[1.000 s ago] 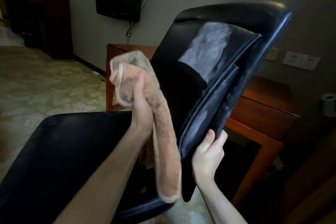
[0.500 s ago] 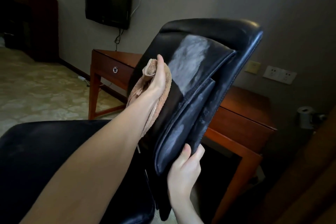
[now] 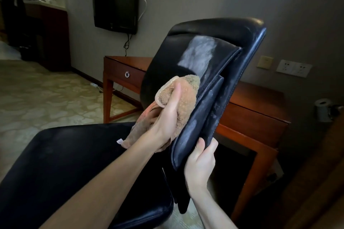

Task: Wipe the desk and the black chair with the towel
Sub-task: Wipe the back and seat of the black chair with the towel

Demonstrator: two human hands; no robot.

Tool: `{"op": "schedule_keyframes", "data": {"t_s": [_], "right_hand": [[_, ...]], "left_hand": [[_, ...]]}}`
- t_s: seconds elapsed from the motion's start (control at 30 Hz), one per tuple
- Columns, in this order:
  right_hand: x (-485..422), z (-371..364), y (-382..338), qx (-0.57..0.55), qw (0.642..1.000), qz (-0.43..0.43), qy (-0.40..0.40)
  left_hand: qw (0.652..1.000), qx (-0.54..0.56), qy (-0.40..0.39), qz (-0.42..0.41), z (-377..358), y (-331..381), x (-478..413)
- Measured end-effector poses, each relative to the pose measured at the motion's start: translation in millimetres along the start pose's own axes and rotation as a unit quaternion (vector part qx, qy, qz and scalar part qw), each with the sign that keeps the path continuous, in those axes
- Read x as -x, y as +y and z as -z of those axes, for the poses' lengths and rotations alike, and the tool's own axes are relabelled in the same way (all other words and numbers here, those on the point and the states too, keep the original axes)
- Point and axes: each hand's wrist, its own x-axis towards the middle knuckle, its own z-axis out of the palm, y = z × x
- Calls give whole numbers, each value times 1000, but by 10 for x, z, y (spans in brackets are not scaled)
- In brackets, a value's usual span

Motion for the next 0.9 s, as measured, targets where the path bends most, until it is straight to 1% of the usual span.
{"op": "schedule_keyframes", "data": {"t_s": [0.07,0.17,0.2,0.23,0.27,0.33,0.4,0.47,0.5,0.53,0.57,0.63,0.67,0.7,0.73,0.77,0.8,0.9], "right_hand": [[-13,44,27,12,999,-11,-30],[-74,212,11,22,994,14,-111],[-114,292,-25,24,990,27,-134],[-182,375,-75,23,988,42,-148],[-271,450,-140,14,987,58,-152],[-536,549,-353,-40,988,75,-131],[-906,572,-701,-122,986,51,-99],[-1378,524,-1093,-194,978,15,-80],[-1624,507,-1297,-211,975,7,-72],[-1824,506,-1511,-217,974,1,-69],[-1968,498,-1685,-216,974,-3,-67],[-2069,471,-1920,-201,976,-3,-80],[-2049,451,-1974,-196,977,5,-78],[-2039,423,-1980,-196,978,14,-69],[-2023,401,-1966,-191,980,24,-55],[-2013,379,-1937,-193,980,32,-45],[-2027,362,-1890,-197,979,37,-38],[-2036,367,-1854,-206,978,31,-23]], "left_hand": [[999,12,23,-21,42,33,138],[985,15,145,-95,223,106,174],[979,31,172,-107,306,141,162],[977,47,180,-108,398,174,118],[975,76,181,-107,499,193,60],[959,113,240,-99,712,309,-150],[945,114,295,-76,846,441,-424],[941,78,321,-69,893,527,-689],[944,69,315,-69,818,571,-767],[954,79,279,-72,723,600,-844],[968,93,223,-68,636,573,-920],[980,95,165,-53,476,503,-1072],[980,80,180,-34,403,464,-1142],[980,84,177,-12,364,402,-1239],[976,77,204,2,383,349,-1305],[974,80,213,9,336,328,-1321],[966,82,244,25,376,268,-1391],[966,92,236,60,388,133,-1564]]}}
